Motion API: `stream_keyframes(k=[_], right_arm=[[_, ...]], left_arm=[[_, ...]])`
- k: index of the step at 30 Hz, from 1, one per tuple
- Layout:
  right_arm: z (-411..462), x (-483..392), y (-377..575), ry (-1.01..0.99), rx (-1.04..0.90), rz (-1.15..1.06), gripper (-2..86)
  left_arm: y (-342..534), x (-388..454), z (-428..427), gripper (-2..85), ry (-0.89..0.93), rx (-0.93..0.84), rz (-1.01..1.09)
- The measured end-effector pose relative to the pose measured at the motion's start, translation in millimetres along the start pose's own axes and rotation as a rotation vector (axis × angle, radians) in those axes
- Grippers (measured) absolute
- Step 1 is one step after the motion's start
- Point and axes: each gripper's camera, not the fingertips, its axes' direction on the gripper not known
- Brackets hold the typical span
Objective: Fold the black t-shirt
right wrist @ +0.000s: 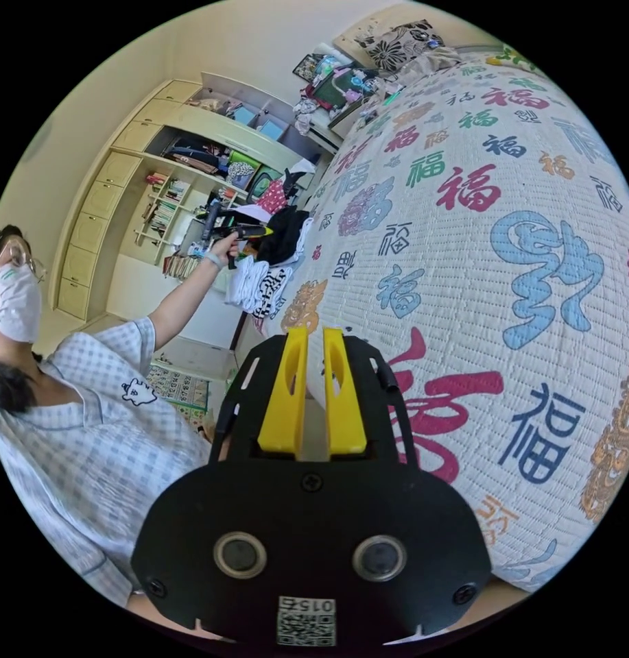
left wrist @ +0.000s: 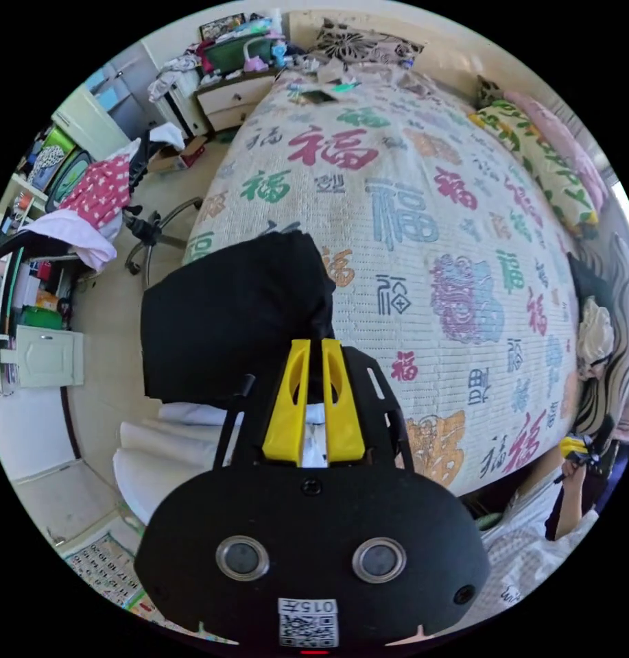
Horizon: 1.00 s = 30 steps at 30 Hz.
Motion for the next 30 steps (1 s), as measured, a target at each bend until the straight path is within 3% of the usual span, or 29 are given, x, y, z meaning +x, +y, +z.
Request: stream_keyframes(k=[3, 9, 13, 15, 17, 19, 21, 24, 27, 30], right_arm=[[-5, -8, 15, -0.001, 0.002, -0.023, 4.7], [-8, -57, 25, -0.033, 0.028, -0.166, 9.7], [-21, -115, 22, -0.031, 0.105, -0.357, 13.3], [-29, -153, 19, 0.125, 0.121, -0.473, 15.8], [-43, -165, 19, 0.211, 0.167, -0.448, 15.2], [-67, -165, 25, 0.126, 0.239, -0.418, 9.8], [-92, -155, 40, 0.075, 0.269, -0.38, 4.1], [-106, -135, 69, -0.006, 0.279, -0.287, 1.3], [-103, -126, 100, 0.0, 0.219, -0.232, 0.7], [-107, -117, 126, -0.095, 0.235, -0.172, 0.6]], left_arm=[[27, -4, -61, 0.9, 0.115, 0.193, 0.037], [98, 31, -179, 0.5, 0.578, 0.537, 0.239], [136, 84, -218, 0.5, 0.798, 0.599, 0.428], [152, 105, -225, 0.6, 0.907, 0.614, 0.491], [169, 121, -226, 0.6, 0.992, 0.618, 0.518], [193, 133, -212, 0.6, 1.097, 0.606, 0.518], [209, 135, -191, 0.6, 1.134, 0.588, 0.467], [235, 128, -135, 0.4, 1.093, 0.526, 0.279], [264, 112, -75, -0.3, 1.17, 0.457, 0.059], [297, 91, -42, -0.5, 1.316, 0.557, -0.107]])
